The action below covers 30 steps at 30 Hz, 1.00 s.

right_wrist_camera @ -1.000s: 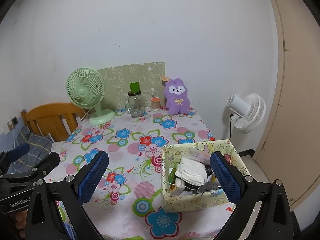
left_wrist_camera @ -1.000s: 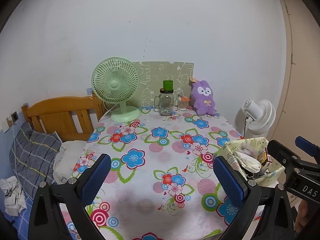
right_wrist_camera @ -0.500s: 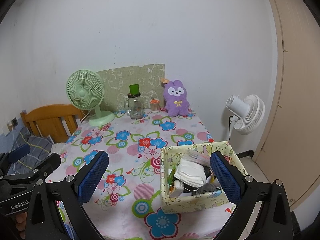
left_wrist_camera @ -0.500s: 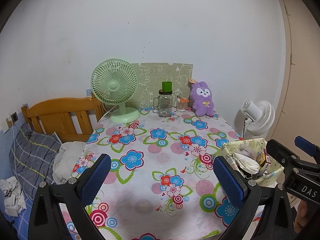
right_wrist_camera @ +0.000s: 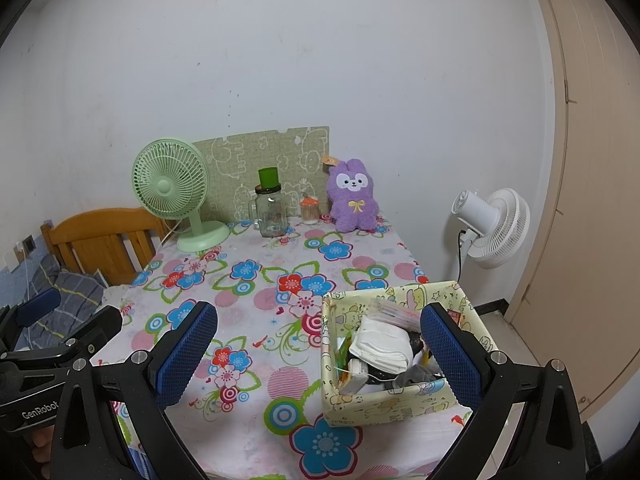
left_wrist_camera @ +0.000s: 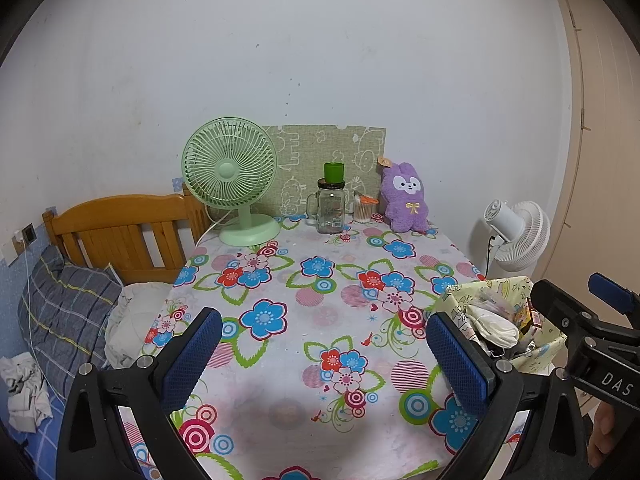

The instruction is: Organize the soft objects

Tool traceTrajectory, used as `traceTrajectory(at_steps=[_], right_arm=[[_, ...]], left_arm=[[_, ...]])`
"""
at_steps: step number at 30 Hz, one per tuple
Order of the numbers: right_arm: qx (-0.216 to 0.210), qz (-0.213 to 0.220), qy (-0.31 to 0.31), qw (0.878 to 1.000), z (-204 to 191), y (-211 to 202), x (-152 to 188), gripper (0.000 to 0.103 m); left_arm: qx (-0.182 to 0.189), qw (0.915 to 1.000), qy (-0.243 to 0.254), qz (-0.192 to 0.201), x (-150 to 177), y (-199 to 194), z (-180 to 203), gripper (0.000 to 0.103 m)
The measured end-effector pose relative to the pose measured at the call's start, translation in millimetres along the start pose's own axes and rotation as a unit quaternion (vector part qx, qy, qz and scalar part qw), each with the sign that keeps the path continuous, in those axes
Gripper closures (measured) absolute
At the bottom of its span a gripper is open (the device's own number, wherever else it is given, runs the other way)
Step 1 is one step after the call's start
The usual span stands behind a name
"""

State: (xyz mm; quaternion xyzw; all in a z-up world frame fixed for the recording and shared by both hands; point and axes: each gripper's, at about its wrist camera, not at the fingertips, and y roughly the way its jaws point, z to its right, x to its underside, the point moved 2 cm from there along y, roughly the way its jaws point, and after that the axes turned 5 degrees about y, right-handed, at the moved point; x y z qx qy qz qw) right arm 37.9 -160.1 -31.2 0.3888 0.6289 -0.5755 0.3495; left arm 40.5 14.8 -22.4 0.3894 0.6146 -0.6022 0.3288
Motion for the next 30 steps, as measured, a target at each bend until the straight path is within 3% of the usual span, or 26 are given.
traceTrajectory(at_steps=[30], right_arm=[[-0.004,-0.004,-0.005,1.0,-7.0,4.4,2.2,0.0]], left_arm=[[0.004,1.0,0.003,0.001,0.0,0.5,9.0,0.0]])
